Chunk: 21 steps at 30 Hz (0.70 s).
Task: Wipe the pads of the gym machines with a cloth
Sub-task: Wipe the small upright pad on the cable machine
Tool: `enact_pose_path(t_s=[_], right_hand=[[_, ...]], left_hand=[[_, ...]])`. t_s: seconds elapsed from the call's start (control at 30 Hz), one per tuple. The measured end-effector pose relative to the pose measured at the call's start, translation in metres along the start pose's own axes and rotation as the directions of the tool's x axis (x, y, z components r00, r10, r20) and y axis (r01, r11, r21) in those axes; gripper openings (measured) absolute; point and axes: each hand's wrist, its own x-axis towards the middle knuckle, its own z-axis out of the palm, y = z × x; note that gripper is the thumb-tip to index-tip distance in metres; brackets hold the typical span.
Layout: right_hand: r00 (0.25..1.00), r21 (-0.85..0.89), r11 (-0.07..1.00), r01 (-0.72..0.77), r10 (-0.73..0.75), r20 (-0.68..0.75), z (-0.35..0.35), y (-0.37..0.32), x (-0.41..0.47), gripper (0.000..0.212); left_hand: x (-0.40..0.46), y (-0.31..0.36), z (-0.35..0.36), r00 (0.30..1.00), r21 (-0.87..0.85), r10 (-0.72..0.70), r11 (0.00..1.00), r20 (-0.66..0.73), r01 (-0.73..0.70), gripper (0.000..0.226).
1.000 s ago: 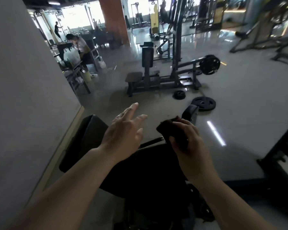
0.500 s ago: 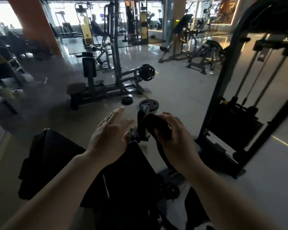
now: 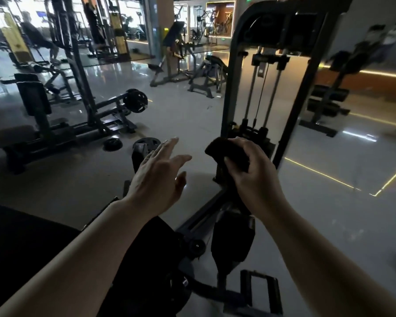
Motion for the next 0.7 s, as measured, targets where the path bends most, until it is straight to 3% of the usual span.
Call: enact_pose_path(t_s=[0.2,0.4,0.7], right_hand=[[0.995,-0.073,0.996,-0.043,0.037,-0.091,-0.06,0.029,-0.022,0.035],[0.998,-0.057,0.997,-0.058,0.056,-0.037,-0.105,0.07,-0.042,0.032],[0.991,-0.011,0.991,-0.134,0.134,0.029,-0.091,0.155,-0.064,0.029]], left_hand=[[0.001,0.053,0.023,0.998,-0.044,0.048,0.998,0.035,-0.047,0.039],[-0.01,0.112,0.058,0.997,-0.03,0.045,0.999,0.069,-0.043,0.039],[-0.028,0.127,0.132,0.977,-0.072,-0.06,0.994,0.205,0.076,0.04]])
